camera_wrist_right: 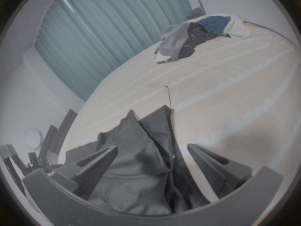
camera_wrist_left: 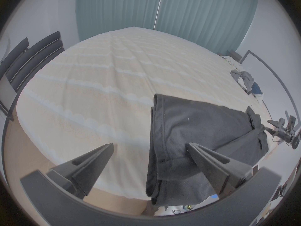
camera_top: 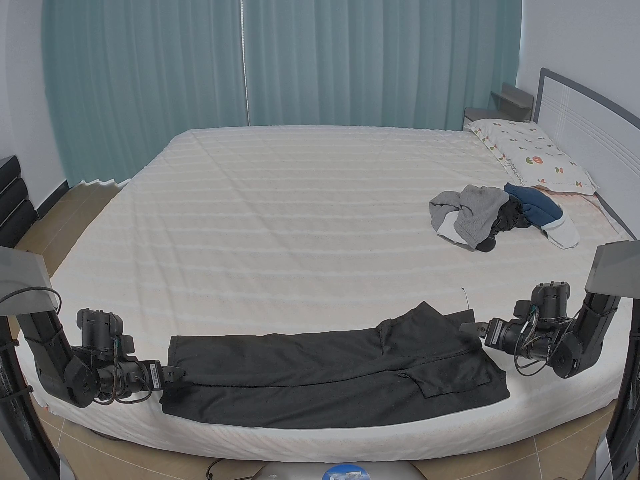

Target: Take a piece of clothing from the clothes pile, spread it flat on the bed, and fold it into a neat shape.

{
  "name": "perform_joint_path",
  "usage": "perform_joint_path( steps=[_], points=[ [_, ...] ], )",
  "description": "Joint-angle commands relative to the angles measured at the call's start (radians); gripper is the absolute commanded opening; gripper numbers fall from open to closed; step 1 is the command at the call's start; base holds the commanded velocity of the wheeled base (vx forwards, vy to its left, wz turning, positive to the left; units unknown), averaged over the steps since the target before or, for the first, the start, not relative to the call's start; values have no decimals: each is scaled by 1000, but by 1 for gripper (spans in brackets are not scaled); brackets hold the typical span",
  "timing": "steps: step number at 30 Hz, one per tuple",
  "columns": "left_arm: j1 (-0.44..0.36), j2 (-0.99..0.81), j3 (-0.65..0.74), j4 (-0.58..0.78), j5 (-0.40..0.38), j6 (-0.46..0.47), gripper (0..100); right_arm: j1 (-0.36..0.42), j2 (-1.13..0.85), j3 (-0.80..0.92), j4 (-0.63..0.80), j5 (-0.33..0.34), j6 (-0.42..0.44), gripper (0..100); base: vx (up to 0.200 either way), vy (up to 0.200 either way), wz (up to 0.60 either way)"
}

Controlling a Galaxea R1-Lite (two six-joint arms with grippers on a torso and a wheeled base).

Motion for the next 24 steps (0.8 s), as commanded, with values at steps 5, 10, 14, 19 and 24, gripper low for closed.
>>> perform_joint_path(
  steps=[5, 10, 14, 19, 24],
  points=[
    [-7, -11, -132, -31, -3, -223, 100, -5, -27, -30, -5, 6, 198, 100, 0, 0, 0],
    [-47, 34, -209, -11, -14, -332, 100, -20, 7, -69, -8, 37, 328, 100, 0, 0, 0],
    [-58, 94, -222, -13, -12, -338, 100, -25, 11, -72, -8, 49, 330, 100, 0, 0, 0],
    [-59, 95, -209, -8, -14, -340, 100, -33, 10, -70, -8, 49, 330, 100, 0, 0, 0],
    [-75, 120, -213, -11, -12, -338, 0, -40, 11, -55, -8, 48, 331, 100, 0, 0, 0]
  ],
)
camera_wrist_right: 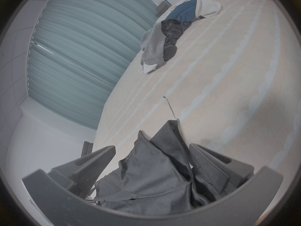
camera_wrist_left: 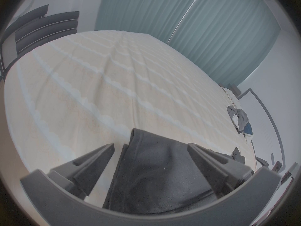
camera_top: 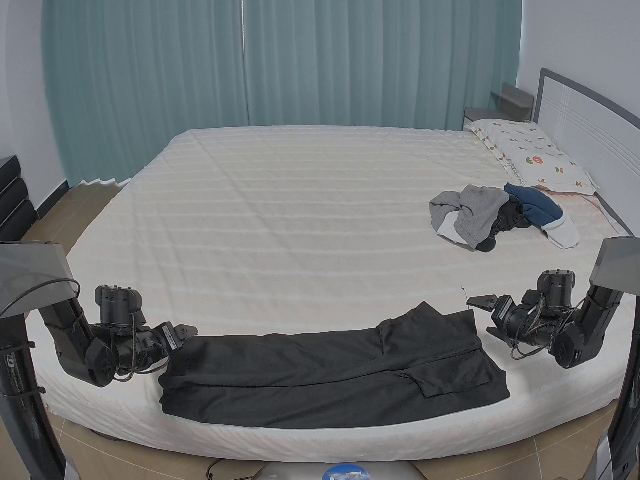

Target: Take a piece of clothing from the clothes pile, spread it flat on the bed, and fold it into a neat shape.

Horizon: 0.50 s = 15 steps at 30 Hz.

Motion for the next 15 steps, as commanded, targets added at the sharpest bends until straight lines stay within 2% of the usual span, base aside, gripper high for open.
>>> perform_joint_path(
  steps=[1, 15],
  points=[
    [-7, 31, -7, -6, 1, 0, 0, -5, 5, 6, 0, -1, 2, 100, 0, 0, 0],
    [10, 19, -59, -19, 56, -116, 0, -22, 5, 9, 0, -9, 0, 100, 0, 0, 0]
  ],
)
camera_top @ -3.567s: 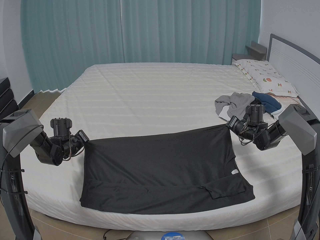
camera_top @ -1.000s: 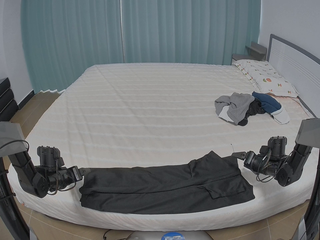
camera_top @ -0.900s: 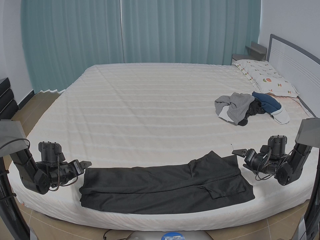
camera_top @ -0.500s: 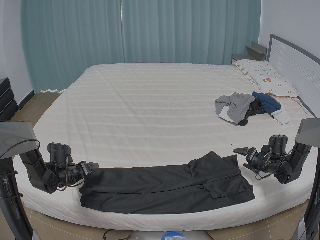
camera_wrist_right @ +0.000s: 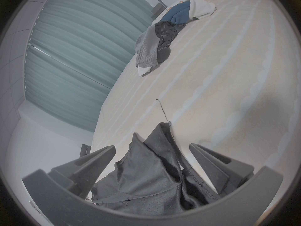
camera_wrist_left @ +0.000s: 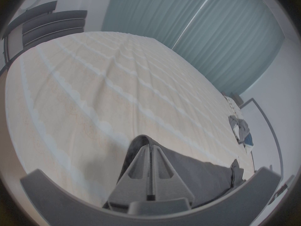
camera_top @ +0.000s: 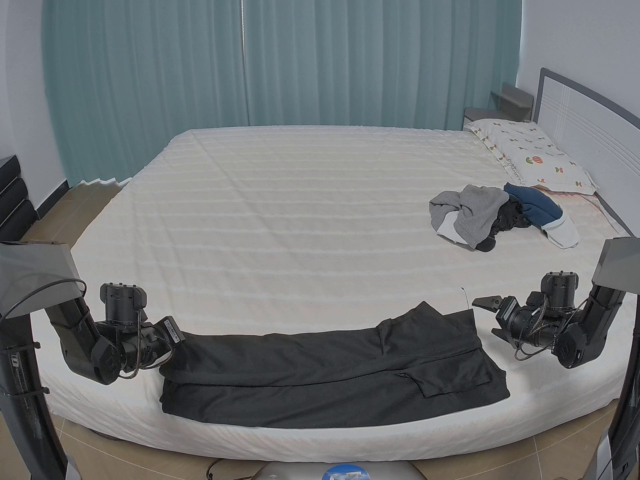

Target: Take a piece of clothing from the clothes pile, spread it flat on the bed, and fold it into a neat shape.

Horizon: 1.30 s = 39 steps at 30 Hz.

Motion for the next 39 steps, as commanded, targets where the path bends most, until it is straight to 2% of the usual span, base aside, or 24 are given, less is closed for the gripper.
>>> perform_joint_path(
  steps=[1, 4, 13, 14, 20, 24, 39],
  points=[
    [7, 0, -16, -4, 0, -33, 0, -1, 3, 1, 0, 0, 0, 100, 0, 0, 0],
    [8, 10, -36, -4, -12, -68, 0, 7, 11, 3, 0, 0, 0, 100, 0, 0, 0],
    [17, 10, -29, -2, -15, -66, 0, 7, 16, 3, -2, -1, 0, 100, 0, 0, 0],
    [16, 12, -25, -4, -15, -63, 100, 8, 14, 4, -2, -1, 0, 100, 0, 0, 0],
    [16, 10, -25, -5, -15, -66, 100, 8, 14, 6, -2, -1, 0, 100, 0, 0, 0],
    [11, -37, 34, -4, -13, -183, 100, 2, 11, 14, -2, 0, 0, 100, 0, 0, 0],
    [-27, -129, 231, -4, 7, -180, 100, 13, -4, 37, -5, -1, -5, 100, 0, 0, 0]
  ],
)
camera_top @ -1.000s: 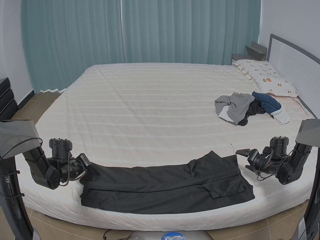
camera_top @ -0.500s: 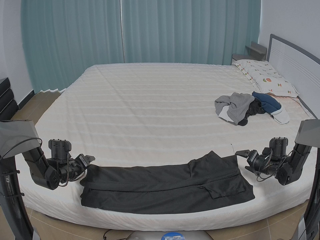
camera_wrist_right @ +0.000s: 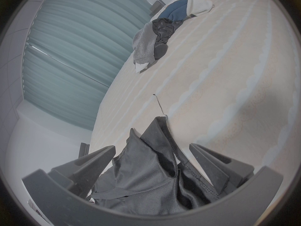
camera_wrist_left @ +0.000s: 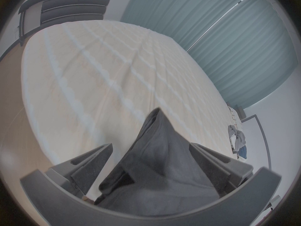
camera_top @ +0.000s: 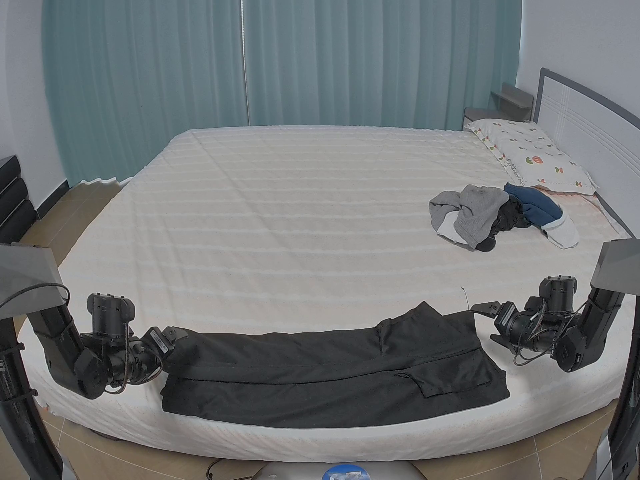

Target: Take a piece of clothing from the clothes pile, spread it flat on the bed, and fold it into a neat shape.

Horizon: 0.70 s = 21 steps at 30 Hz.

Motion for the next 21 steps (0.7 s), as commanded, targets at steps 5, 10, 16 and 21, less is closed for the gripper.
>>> perform_joint_path(
  steps=[5, 10, 16, 21],
  points=[
    [-39, -18, 55, -3, 20, -20, 100, -5, -28, 31, -23, 0, -1, 100, 0, 0, 0],
    [-48, -1, 26, -3, 22, -20, 100, 3, -32, 37, -32, 0, -3, 100, 0, 0, 0],
    [-58, 48, -11, -3, 55, -20, 0, 3, -58, 48, -36, -1, -1, 100, 0, 0, 0],
    [-58, 45, -8, -33, 123, -18, 0, 58, -206, 92, -4, -12, 9, 100, 0, 0, 0]
  ],
)
